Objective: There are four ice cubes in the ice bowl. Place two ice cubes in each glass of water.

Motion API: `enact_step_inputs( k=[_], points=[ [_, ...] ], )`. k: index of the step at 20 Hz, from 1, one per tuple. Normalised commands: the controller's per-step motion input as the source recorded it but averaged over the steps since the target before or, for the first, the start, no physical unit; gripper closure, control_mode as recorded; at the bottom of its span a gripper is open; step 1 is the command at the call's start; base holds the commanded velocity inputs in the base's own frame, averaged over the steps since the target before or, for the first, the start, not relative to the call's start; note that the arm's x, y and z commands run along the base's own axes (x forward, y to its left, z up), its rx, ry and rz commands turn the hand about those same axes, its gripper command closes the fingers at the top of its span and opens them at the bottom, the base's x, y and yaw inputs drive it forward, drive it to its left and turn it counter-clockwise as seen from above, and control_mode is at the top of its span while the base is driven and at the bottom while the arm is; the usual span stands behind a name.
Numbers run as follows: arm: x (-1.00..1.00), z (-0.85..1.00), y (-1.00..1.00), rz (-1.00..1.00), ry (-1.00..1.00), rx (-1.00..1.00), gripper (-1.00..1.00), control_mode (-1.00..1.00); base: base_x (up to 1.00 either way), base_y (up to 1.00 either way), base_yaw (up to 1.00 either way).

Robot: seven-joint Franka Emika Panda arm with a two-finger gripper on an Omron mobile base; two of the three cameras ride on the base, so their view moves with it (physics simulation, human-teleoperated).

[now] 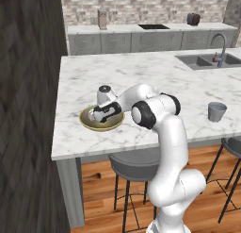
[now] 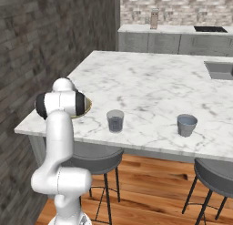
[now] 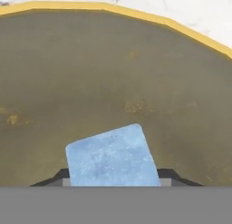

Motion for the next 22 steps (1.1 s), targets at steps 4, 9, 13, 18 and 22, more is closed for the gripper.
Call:
enact_step_inputs(
  k=[4,9,13,18,22],
  points=[
    [-0.84,0.89,-0.2,-0.18,0.18,0.09,1.0,-1.0,0.0,0.0,0.0],
    [-1.0,1.0,-0.49,-0.2,0.11,0.09,1.0,-1.0,0.0,0.0,0.0],
    [-1.0,1.0,-0.54,-0.18,0.05,0.02,1.0,-1.0,0.0,0.0,0.0],
    [-1.0,0.95,-0.68,-0.23,0.1,0.0,1.0,-1.0,0.0,0.0,0.0],
    [-1.0,0.86,-0.89,-0.22,0.05,0.0,1.0,-1.0,0.0,0.0,0.0]
  ],
)
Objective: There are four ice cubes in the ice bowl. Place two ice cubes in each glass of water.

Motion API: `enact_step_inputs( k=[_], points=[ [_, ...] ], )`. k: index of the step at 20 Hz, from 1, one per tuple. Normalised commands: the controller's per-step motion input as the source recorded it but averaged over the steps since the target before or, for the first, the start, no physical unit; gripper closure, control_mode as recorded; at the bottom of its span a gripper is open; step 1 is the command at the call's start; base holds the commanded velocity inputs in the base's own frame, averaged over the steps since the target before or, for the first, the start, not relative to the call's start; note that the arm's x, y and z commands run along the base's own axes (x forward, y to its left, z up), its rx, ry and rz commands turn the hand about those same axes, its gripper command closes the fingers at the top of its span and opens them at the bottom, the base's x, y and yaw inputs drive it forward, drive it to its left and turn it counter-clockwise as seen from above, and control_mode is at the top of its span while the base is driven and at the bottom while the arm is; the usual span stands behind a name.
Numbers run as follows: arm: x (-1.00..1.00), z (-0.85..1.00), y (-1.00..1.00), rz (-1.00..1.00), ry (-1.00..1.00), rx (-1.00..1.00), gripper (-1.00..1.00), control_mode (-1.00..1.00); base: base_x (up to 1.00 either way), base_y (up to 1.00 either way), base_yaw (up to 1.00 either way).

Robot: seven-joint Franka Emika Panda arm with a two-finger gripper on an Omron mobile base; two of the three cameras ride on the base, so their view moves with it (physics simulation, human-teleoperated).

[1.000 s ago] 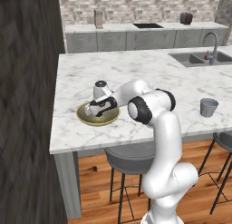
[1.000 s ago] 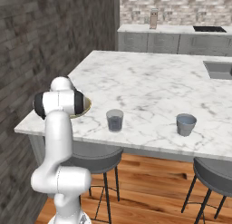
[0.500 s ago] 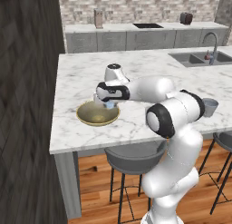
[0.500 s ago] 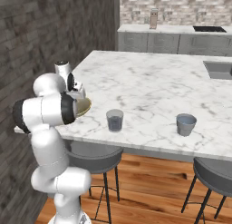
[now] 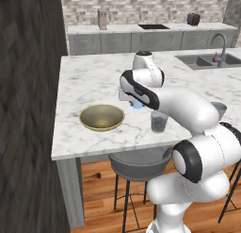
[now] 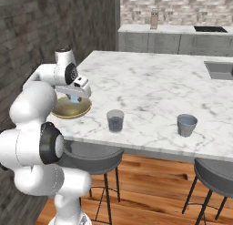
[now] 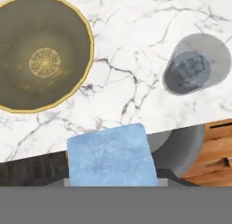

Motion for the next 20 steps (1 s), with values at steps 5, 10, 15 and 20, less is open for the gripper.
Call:
enact_step_inputs(
  k=[5,10,15,20],
  points=[
    [-1.0,0.72,-1.0,-0.16,0.01,0.0,1.0,-1.0,0.0,0.0,0.0],
    [-0.91,0.23,-1.0,-0.21,0.08,0.0,1.0,-1.0,0.0,0.0,0.0],
    [-0.8,0.0,-1.0,-0.14,0.01,-0.01,1.0,-1.0,0.0,0.0,0.0],
    [-0.09,0.0,-0.46,-0.03,-0.03,0.02,1.0,-1.0,0.0,0.0,0.0]
  ],
)
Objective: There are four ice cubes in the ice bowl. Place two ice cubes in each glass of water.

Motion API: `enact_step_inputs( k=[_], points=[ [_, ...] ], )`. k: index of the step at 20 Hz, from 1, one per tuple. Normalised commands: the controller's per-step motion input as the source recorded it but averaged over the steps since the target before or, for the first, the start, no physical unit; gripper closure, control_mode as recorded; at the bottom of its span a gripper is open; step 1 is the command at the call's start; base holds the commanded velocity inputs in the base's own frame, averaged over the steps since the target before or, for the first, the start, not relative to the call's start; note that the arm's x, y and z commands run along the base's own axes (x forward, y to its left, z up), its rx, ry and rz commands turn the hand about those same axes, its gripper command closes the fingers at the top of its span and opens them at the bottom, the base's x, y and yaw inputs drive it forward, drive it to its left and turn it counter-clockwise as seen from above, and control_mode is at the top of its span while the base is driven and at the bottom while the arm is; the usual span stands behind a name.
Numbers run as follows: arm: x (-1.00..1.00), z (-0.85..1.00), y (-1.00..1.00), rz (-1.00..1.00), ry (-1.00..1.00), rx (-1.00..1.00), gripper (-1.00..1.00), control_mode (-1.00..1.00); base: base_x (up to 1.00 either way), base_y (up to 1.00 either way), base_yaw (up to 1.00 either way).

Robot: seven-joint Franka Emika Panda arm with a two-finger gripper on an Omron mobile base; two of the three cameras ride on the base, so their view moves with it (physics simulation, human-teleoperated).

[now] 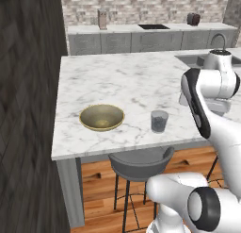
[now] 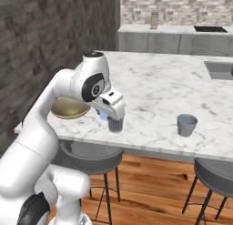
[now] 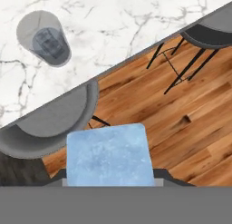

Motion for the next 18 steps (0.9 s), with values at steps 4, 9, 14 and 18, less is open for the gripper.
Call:
enact_step_inputs(
  k=[4,9,14,18],
  points=[
    [0.0,0.01,-1.0,0.02,-0.04,0.12,1.0,-1.0,0.0,0.0,0.0],
    [0.13,0.0,-1.0,0.0,0.0,0.03,1.0,-1.0,0.0,0.0,0.0],
    [0.4,0.0,-1.0,-0.02,-0.04,-0.1,1.0,-1.0,0.0,0.0,0.0],
    [0.29,0.0,-0.96,0.0,-0.14,-0.3,1.0,-1.0,0.0,0.0,0.0]
  ],
)
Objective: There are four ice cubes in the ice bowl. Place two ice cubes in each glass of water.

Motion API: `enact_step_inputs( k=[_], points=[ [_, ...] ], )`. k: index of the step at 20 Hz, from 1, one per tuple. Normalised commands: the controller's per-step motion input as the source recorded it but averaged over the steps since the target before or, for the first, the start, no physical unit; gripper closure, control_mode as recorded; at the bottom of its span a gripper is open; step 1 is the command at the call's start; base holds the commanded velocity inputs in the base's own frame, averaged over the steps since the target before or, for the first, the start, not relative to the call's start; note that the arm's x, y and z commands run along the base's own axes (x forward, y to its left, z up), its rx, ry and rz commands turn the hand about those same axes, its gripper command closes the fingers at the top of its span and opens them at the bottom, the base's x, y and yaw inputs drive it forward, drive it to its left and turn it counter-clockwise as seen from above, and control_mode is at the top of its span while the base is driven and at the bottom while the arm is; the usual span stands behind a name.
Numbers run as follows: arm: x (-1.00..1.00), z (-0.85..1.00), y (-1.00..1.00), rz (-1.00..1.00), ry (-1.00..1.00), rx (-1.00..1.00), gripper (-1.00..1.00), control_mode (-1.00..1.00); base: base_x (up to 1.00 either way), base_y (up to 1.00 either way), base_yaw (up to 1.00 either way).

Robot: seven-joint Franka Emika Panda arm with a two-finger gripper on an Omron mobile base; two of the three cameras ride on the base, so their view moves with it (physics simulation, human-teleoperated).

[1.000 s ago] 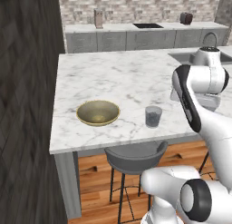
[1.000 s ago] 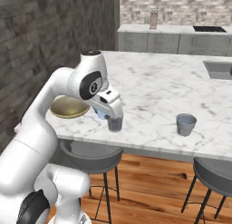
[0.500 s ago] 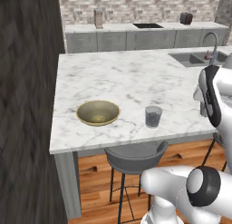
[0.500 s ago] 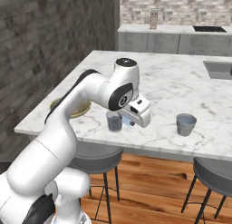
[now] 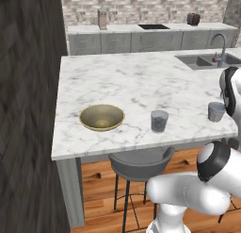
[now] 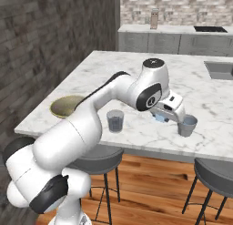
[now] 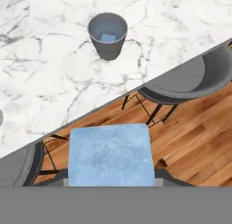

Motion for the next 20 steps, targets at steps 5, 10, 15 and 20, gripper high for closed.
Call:
enact_step_inputs(
  k=[5,10,15,20],
  points=[
    [0.85,-0.04,-0.47,0.0,-0.08,-0.05,1.0,-1.0,0.0,0.0,0.0],
    [0.9,-0.06,-0.29,0.0,0.0,0.08,1.0,-1.0,0.0,0.0,0.0],
    [0.11,-0.03,-0.15,0.0,0.0,0.0,1.0,-1.0,0.0,0.0,0.0],
    [0.31,-0.22,-0.32,0.0,0.0,0.0,1.0,-1.0,0.0,0.0,0.0]
  ],
)
